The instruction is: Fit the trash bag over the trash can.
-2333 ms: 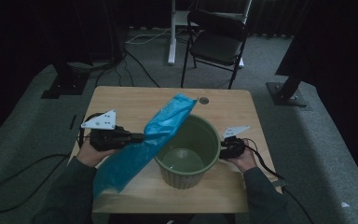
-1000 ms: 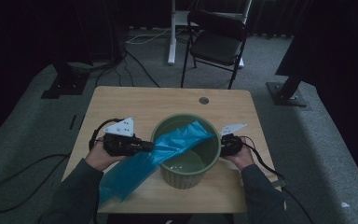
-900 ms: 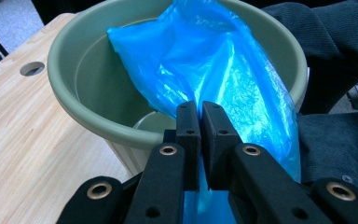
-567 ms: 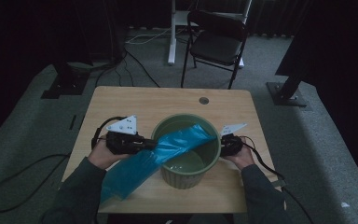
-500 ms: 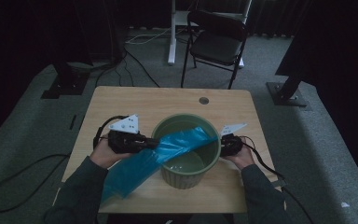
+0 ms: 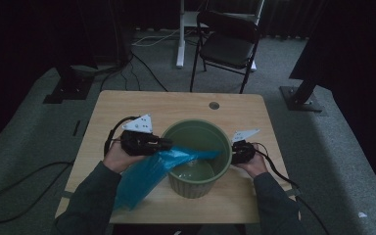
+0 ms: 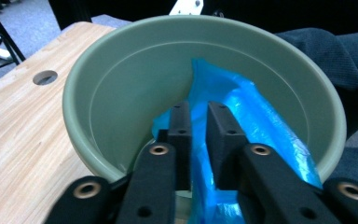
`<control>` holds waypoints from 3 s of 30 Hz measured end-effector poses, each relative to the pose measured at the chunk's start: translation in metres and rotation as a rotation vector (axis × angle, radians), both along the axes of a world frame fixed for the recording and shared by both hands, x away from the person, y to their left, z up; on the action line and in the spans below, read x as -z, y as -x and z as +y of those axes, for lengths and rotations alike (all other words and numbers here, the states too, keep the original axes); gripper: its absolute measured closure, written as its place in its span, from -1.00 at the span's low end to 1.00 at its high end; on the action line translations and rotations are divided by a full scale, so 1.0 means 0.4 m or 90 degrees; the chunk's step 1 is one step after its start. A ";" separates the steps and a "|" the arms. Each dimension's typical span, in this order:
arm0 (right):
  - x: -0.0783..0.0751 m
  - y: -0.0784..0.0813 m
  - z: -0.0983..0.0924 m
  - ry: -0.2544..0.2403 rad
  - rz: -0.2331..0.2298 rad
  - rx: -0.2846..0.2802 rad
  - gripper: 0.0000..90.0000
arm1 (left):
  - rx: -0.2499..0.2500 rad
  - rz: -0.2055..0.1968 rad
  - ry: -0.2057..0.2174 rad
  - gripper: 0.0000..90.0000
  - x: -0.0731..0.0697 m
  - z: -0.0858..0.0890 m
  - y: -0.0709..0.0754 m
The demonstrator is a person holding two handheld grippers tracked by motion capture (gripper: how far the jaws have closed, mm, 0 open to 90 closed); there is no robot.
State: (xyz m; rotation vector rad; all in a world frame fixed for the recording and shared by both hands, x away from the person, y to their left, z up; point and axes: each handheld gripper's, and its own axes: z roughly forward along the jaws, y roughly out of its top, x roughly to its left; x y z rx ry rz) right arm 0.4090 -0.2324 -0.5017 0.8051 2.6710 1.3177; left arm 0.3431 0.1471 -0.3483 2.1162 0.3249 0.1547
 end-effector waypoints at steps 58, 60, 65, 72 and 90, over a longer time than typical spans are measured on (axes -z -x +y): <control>-0.056 0.080 -0.035 -0.011 -0.028 0.005 0.23 | -0.058 0.037 0.012 0.88 0.021 -0.028 -0.061; -0.057 0.082 -0.036 -0.011 -0.027 0.004 0.22 | -0.060 0.032 0.003 0.76 0.025 -0.036 -0.058; -0.061 0.089 -0.037 -0.011 -0.030 0.003 0.22 | -0.073 0.022 0.028 0.53 0.008 -0.010 -0.044; -0.068 0.109 -0.040 -0.009 -0.031 -0.001 0.23 | -0.106 0.014 0.039 0.48 0.002 0.065 -0.002; -0.074 0.145 -0.027 -0.007 -0.039 -0.019 0.22 | -0.095 0.039 0.028 0.50 0.046 0.091 0.015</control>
